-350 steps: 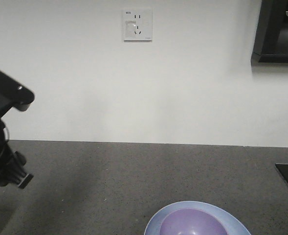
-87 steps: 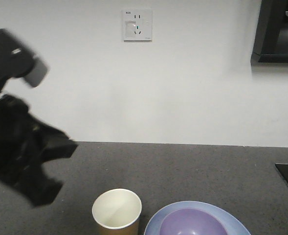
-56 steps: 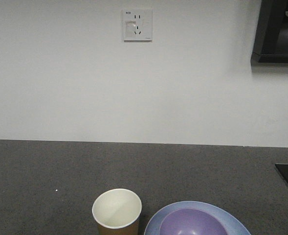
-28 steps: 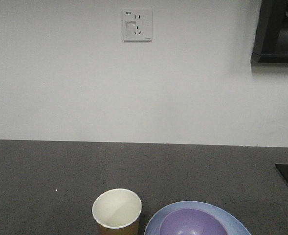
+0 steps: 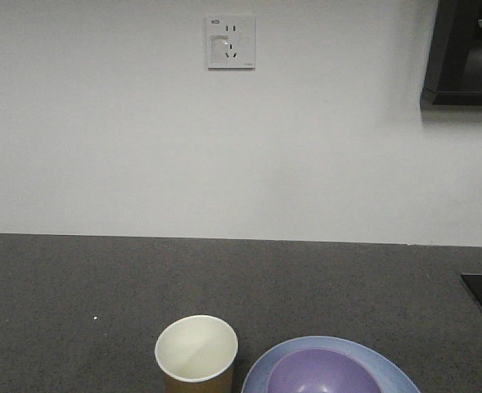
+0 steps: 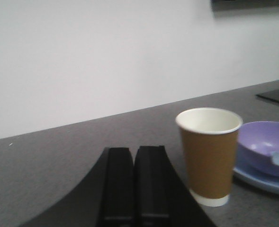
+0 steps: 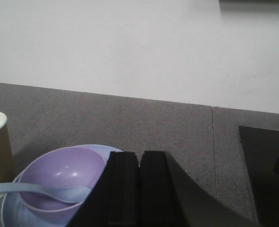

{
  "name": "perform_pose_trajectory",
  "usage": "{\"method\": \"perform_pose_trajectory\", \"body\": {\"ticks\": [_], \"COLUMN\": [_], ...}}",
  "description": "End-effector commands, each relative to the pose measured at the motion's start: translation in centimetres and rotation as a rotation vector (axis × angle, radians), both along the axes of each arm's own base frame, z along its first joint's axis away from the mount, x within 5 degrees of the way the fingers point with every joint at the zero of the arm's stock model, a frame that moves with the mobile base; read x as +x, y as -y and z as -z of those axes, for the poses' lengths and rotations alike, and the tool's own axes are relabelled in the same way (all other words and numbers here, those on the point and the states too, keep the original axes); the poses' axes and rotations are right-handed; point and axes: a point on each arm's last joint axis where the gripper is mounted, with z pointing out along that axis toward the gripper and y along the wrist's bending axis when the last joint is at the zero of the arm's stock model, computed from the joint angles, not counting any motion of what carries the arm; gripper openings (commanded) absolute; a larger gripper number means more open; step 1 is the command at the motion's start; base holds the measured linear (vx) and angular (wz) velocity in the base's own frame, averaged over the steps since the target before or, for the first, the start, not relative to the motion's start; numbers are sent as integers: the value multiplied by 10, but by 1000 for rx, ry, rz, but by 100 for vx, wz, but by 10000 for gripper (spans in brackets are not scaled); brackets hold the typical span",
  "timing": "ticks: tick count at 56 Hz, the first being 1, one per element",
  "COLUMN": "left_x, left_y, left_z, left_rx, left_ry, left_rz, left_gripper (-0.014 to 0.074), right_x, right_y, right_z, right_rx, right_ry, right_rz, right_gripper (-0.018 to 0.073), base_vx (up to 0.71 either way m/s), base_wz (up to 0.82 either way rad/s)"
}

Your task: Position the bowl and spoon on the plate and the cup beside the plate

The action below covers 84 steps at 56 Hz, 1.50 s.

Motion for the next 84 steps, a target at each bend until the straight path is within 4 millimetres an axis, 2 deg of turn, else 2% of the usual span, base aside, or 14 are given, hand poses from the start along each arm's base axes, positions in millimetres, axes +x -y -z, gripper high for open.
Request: {"method": "perform_pose_trajectory", "body": {"ticks": [1, 8, 12, 17, 73, 77, 84], "left_x": [-4, -8, -11, -10, -10, -10, -10], "left_y": [-7, -15, -18, -19, -19, -19, -19], "left_z": [6, 37, 41, 42, 42, 42, 42], "left_rx": [-77, -61, -33, 9, 5, 5, 5], "left_ry": [116, 118, 104, 108, 108, 108, 108], "left_rz": [-79, -197, -238, -256, -256, -256, -256], "left_gripper": [-6, -6, -6, -6, -6, -6, -6], "right_x": [0, 0, 0, 0, 1, 6, 18], "right_y": [0, 0, 0, 0, 1, 0, -2], "right_z": [-15, -15, -15, -15, -14, -7, 23], "right_rx": [10, 10, 10, 10, -18, -14, -18], "right_ry": [96, 96, 96, 95, 108, 140, 191], "right_rz": [6, 6, 6, 6, 14, 14, 14], "right_gripper": [-9, -9, -9, -9, -9, -9, -9], "base_vx": [0, 0, 0, 0, 0, 0, 0], "base_wz": [0, 0, 0, 0, 0, 0, 0]}}
